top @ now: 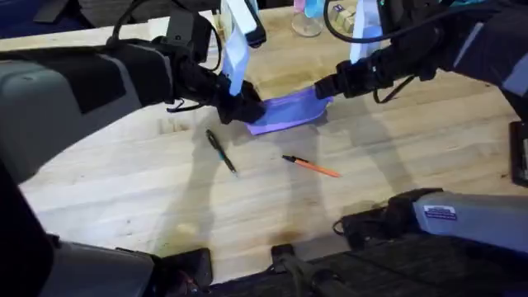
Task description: Unzip the bag, pick up the pens from the table one at a time and place them inside, then zip the bag closed.
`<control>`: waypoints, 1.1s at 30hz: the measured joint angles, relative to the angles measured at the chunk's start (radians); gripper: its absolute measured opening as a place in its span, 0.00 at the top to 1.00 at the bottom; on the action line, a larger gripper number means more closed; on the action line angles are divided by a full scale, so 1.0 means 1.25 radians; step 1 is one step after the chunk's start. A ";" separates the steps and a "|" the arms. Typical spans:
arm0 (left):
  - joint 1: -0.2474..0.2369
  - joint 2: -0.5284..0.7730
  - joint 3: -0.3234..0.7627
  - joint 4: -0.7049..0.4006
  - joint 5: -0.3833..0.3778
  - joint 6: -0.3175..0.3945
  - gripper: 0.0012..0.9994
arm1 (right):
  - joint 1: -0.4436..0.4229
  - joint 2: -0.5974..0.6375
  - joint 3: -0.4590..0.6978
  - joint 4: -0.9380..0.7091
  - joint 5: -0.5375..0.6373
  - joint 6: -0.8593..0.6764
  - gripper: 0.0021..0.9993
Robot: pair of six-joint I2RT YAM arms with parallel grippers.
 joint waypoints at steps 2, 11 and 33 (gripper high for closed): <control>0.000 0.000 0.000 0.000 0.000 0.000 0.96 | 0.000 0.000 0.000 0.000 0.003 0.000 0.72; 0.000 0.000 0.000 0.000 0.000 0.000 0.96 | 0.000 -0.001 0.000 -0.001 0.007 0.000 0.84; 0.004 0.000 0.000 0.002 0.010 0.000 0.96 | 0.001 -0.116 -0.017 -0.032 0.019 -0.002 0.97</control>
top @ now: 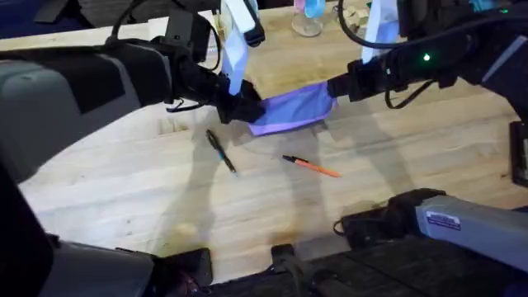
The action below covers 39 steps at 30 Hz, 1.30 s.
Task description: Unzip the bag, pick up the pens from the table one at a time and place them inside, then zip the bag closed.
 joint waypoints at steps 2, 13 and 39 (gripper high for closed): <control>0.000 0.000 0.000 0.000 0.000 0.000 0.96 | 0.001 0.000 0.000 -0.005 0.005 0.000 0.97; -0.006 0.000 0.000 -0.005 0.006 0.000 0.96 | -0.015 -0.018 0.006 -0.022 0.028 0.000 0.97; -0.007 0.000 0.000 -0.012 0.003 0.000 0.96 | 0.071 -0.034 0.031 0.000 -0.079 0.020 0.97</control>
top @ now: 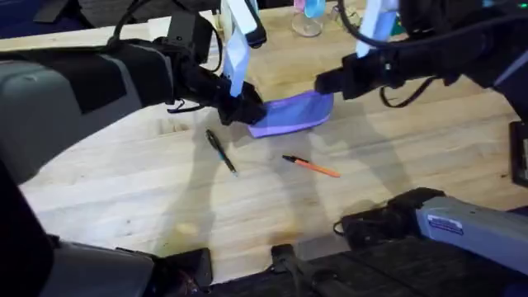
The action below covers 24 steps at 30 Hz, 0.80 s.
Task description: Unzip the bag, pick up the pens from the table one at a time and place them inside, then zip the bag closed.
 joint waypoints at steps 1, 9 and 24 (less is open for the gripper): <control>0.000 0.000 0.000 -0.002 0.000 0.000 0.96 | 0.020 0.000 0.000 0.012 0.001 0.009 0.97; 0.009 0.000 0.000 -0.003 -0.003 0.000 0.96 | 0.172 0.071 0.000 0.124 0.010 0.066 0.97; 0.014 0.000 0.000 -0.013 -0.004 0.009 0.96 | 0.338 0.129 0.005 0.204 0.061 0.123 0.97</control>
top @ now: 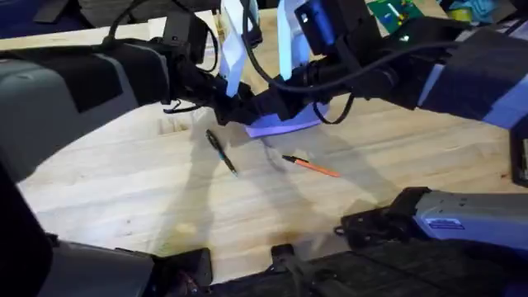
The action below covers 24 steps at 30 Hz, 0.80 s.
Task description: Unzip the bag, pick up the pens from the table one at a time and place them inside, then zip the bag closed.
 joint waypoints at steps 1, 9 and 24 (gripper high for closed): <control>0.000 0.000 0.000 0.000 0.000 0.000 0.96 | 0.000 0.000 0.000 0.000 0.000 0.001 0.97; -0.002 0.000 0.000 0.006 0.004 -0.001 0.96 | -0.030 -0.010 0.051 -0.098 -0.010 -0.002 0.44; -0.005 0.000 0.000 0.008 0.001 -0.003 0.96 | -0.162 -0.132 0.139 -0.360 -0.010 -0.090 0.00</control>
